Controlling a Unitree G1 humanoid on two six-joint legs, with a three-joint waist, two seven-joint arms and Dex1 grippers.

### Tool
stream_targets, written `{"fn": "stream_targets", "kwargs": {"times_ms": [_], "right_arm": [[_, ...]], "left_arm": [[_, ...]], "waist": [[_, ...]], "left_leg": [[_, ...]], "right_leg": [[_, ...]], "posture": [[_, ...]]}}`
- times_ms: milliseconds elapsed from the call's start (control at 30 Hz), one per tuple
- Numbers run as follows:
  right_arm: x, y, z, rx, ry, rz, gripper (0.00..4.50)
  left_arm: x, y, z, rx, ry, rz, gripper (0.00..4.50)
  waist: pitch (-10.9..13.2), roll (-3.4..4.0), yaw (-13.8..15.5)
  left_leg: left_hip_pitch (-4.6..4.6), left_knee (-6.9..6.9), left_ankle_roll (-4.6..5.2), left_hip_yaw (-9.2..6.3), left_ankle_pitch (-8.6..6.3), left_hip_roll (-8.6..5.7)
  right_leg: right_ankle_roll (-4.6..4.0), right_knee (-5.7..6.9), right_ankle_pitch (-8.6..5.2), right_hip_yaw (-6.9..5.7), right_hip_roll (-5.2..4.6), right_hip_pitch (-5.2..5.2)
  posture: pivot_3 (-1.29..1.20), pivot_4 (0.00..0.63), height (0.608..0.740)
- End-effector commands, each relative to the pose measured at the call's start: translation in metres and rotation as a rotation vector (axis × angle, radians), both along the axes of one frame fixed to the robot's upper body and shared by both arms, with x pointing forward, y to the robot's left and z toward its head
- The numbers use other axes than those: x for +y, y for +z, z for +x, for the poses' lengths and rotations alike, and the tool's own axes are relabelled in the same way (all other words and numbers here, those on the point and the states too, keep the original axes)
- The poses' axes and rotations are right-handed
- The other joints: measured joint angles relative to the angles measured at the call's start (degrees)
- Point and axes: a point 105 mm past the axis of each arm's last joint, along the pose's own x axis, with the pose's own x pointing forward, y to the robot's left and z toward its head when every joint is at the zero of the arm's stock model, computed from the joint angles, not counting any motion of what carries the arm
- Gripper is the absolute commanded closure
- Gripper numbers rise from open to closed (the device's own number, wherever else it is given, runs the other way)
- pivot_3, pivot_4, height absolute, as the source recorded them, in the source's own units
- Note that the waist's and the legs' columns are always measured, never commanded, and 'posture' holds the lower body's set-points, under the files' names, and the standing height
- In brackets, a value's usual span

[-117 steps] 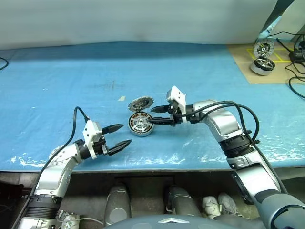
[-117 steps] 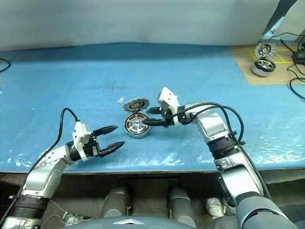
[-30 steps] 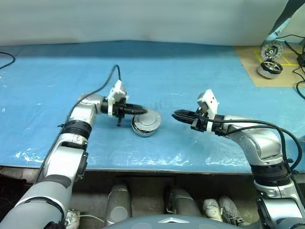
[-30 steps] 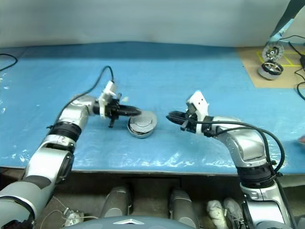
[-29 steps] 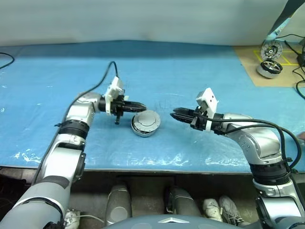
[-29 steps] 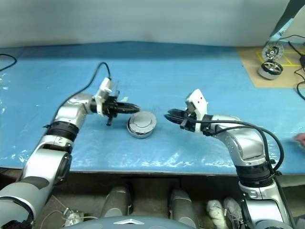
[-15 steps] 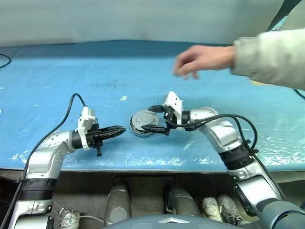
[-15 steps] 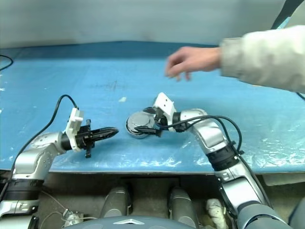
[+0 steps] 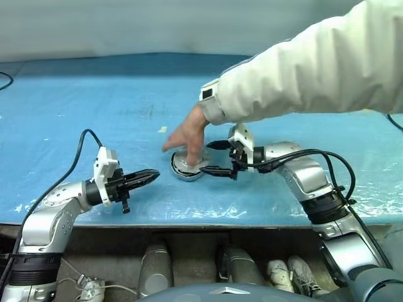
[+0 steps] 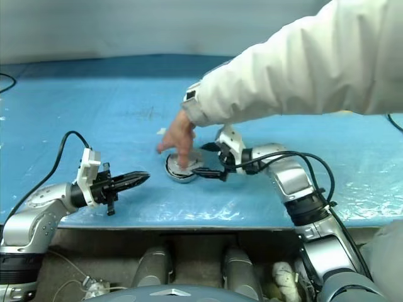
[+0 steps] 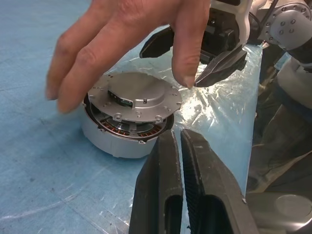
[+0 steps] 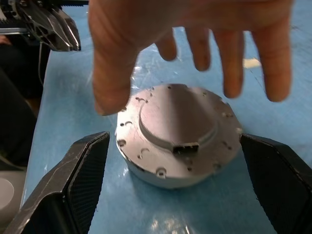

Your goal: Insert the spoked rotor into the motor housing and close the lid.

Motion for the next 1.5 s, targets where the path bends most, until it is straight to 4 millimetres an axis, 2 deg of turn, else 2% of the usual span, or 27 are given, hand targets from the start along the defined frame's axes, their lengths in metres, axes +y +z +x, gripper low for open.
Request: {"fn": "stream_targets", "kwargs": {"times_ms": [33,300,633,933,1200,1300,1333,1433,1500], "right_arm": [[-0.009,0.014,0.001,-0.051,-0.044,0.024,0.01],[-0.024,0.01,-0.003,-0.044,-0.108,0.005,0.01],[-0.026,0.009,-0.002,-0.055,-0.133,-0.003,0.01],[-0.019,0.021,0.003,-0.054,-0.118,0.044,0.01],[-0.022,0.022,0.013,-0.031,-0.176,0.086,0.01],[-0.026,0.026,0.023,-0.034,-0.23,0.125,0.97],[-0.032,0.029,0.033,-0.038,-0.292,0.152,1.26],[-0.048,0.037,0.056,-0.041,-0.433,0.209,2.42],[-0.049,0.034,0.061,-0.042,-0.458,0.194,3.18]], "left_arm": [[-0.003,0.012,0.003,-0.047,-0.028,-0.003,4.29],[-0.013,0.016,0.012,-0.056,-0.062,-0.006,4.29],[-0.019,0.02,0.018,-0.065,-0.067,-0.016,4.29],[-0.014,0.02,0.017,-0.067,-0.04,-0.023,4.29],[0.005,0.026,0.037,-0.097,0.092,-0.042,4.29],[0.009,0.027,0.04,-0.092,0.111,-0.06,4.29],[0.009,0.026,0.04,-0.092,0.112,-0.061,4.29],[0.008,0.025,0.04,-0.09,0.11,-0.063,4.29],[0.007,0.024,0.04,-0.09,0.107,-0.067,4.29]], "waist": [[0.0,0.0,0.0],[0.0,0.0,0.0],[0.0,0.0,0.0],[0.0,0.0,0.0],[0.0,0.0,0.0],[0.0,0.0,0.0],[0.0,0.0,0.0],[0.0,0.0,-0.1],[0.0,0.0,0.0]], "left_leg": [[0.02,0.01,0.0,0.0,0.0,0.0],[0.04,0.04,0.0,0.02,0.01,-0.02],[0.08,0.14,0.01,0.02,0.01,-0.02],[0.08,0.15,0.01,0.02,0.01,-0.02],[0.09,0.2,0.01,0.02,0.01,-0.02],[0.08,0.21,0.01,0.02,0.01,-0.03],[0.08,0.22,0.01,0.02,0.01,-0.03],[0.09,0.27,0.01,0.02,0.01,-0.03],[0.09,0.28,0.01,0.02,0.01,-0.03]], "right_leg": [[0.0,0.02,0.0,0.0,0.0,0.01],[0.01,0.05,0.01,0.07,0.0,0.02],[0.0,0.17,0.0,0.1,-0.01,0.04],[0.0,0.19,0.0,0.1,0.0,0.04],[0.0,0.21,0.01,0.1,0.01,0.06],[0.0,0.21,0.01,0.1,0.0,0.06],[0.0,0.21,0.01,0.1,0.0,0.07],[-0.01,0.23,0.01,0.12,0.0,0.06],[-0.01,0.24,0.0,0.12,0.0,0.07]], "posture": [[0.0,0.15,0.74],[0.0,0.15,0.74],[0.0,0.15,0.74],[0.0,0.15,0.74],[0.0,0.15,0.74],[0.0,0.15,0.74],[0.0,0.15,0.74],[0.0,0.15,0.74],[0.0,0.15,0.74]]}}
